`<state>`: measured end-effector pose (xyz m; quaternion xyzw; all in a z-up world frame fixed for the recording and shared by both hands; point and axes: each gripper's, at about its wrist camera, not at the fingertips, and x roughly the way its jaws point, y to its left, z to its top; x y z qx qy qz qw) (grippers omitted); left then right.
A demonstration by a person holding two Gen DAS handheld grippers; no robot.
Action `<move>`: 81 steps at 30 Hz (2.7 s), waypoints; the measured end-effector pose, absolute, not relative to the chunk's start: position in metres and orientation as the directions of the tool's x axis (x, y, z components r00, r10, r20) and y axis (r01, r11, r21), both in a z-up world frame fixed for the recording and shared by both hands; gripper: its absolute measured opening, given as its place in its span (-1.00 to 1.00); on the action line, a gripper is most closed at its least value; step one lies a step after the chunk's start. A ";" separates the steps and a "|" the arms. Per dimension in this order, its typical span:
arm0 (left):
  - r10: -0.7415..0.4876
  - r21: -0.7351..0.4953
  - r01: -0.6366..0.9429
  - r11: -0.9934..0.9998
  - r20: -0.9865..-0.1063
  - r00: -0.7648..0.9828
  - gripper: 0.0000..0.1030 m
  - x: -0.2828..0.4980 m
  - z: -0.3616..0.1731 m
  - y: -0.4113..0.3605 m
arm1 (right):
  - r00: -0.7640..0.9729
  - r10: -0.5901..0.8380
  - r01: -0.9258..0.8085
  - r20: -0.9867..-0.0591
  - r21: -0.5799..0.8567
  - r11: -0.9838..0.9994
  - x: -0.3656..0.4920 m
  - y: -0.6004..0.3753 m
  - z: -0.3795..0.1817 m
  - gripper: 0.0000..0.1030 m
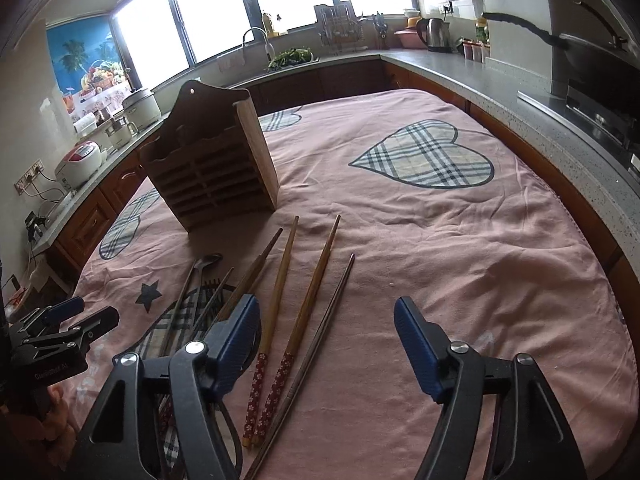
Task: Organize utensils
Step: 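Grasp a thin metal chopstick with the left tool while the right tool grasps a wooden chopstick, then lift both chopsticks and carry them over the wooden caddy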
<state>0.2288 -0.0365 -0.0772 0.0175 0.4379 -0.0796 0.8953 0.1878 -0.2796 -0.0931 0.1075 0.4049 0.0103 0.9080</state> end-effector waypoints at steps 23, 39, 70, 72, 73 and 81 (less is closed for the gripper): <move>-0.172 -0.018 0.325 0.945 -0.876 0.450 -0.29 0.301 -0.120 -0.092 | 0.530 0.058 0.058 -0.846 0.105 0.993 0.262 -0.278 -0.135 -0.51; -0.251 -0.095 0.346 0.933 -0.862 0.440 -0.92 0.309 -0.113 -0.077 | 0.549 0.140 0.064 -0.824 0.209 0.976 0.262 -0.285 -0.127 -0.88; -0.385 -0.224 0.316 0.922 -0.621 0.683 -0.92 0.219 0.022 0.018 | 0.770 0.269 -0.132 -0.579 0.267 0.955 0.213 -0.251 0.014 -0.93; -0.389 -0.235 0.312 0.921 -0.609 0.691 -0.92 0.217 0.026 0.022 | 0.779 0.270 -0.138 -0.566 0.265 0.954 0.212 -0.250 0.020 -0.93; -0.391 -0.240 0.310 0.920 -0.601 0.697 -0.92 0.216 0.027 0.024 | 0.784 0.271 -0.141 -0.559 0.265 0.954 0.211 -0.249 0.023 -0.93; -0.406 -0.283 0.299 0.911 -0.506 0.761 -0.92 0.218 0.059 0.038 | 0.836 0.271 -0.165 -0.478 0.252 0.953 0.216 -0.247 0.056 -0.93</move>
